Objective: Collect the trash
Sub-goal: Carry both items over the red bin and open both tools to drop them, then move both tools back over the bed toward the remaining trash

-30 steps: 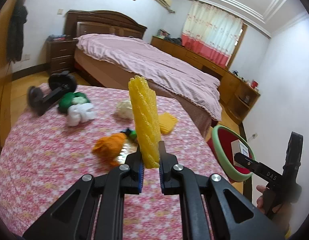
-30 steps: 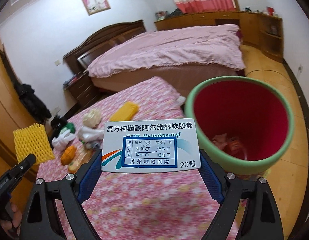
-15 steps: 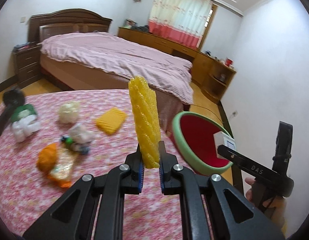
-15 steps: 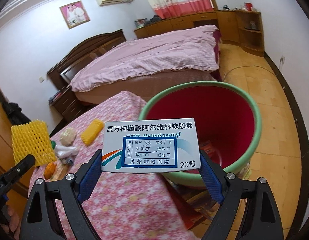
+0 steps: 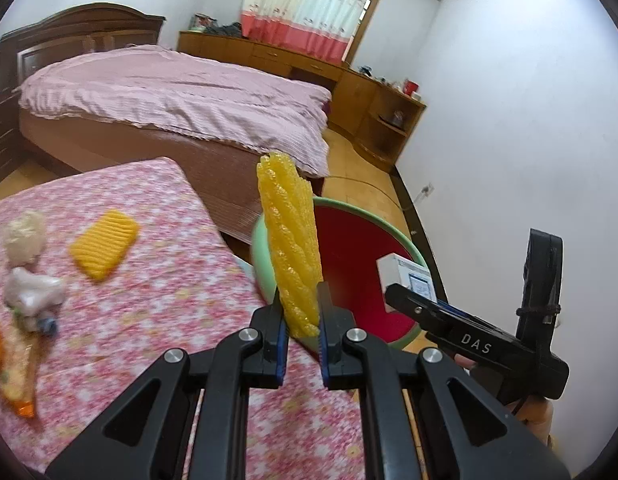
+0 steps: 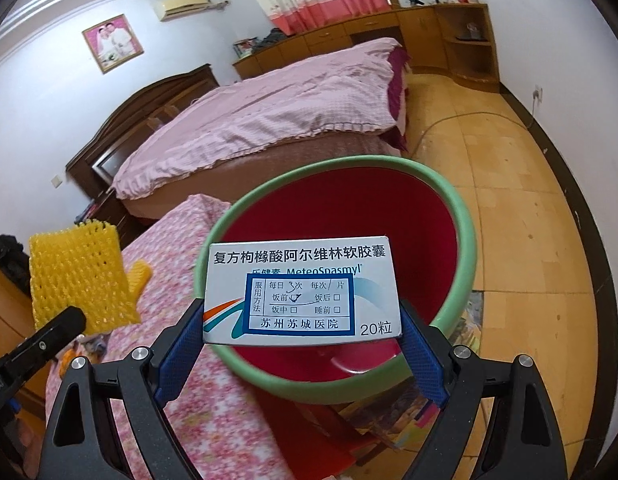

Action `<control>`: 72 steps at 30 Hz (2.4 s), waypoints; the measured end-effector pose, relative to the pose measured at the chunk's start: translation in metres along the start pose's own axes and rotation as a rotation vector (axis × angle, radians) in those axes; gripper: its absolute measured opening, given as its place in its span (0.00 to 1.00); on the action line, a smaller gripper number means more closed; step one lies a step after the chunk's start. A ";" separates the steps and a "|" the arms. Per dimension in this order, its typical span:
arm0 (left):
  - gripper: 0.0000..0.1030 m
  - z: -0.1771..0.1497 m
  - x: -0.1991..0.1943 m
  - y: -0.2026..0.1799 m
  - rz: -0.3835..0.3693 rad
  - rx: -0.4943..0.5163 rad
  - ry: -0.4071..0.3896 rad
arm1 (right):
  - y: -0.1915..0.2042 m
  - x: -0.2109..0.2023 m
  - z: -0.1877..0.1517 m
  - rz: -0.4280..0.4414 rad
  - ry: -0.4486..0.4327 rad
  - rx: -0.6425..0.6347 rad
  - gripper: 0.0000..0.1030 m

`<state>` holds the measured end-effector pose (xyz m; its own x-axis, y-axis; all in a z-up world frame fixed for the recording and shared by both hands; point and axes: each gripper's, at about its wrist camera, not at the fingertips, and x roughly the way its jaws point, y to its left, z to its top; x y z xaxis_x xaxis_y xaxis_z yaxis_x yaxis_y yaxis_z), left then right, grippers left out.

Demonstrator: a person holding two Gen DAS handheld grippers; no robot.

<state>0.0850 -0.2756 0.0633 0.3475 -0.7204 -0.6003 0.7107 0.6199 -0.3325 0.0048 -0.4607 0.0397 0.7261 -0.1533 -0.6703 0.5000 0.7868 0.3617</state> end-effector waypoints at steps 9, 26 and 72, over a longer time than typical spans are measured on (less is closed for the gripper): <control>0.11 0.001 0.047 -0.011 -0.031 0.024 0.074 | -0.022 0.010 0.005 -0.007 0.011 0.046 0.88; 0.34 0.001 0.060 -0.005 0.016 0.015 0.083 | -0.027 0.019 0.011 0.002 0.013 0.063 0.89; 0.34 -0.007 -0.118 0.182 0.432 -0.240 -0.127 | 0.134 0.017 -0.014 0.117 0.025 -0.195 0.92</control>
<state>0.1687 -0.0755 0.0688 0.6608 -0.4052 -0.6318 0.3303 0.9128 -0.2400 0.0775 -0.3491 0.0679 0.7604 -0.0411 -0.6482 0.3109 0.8992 0.3078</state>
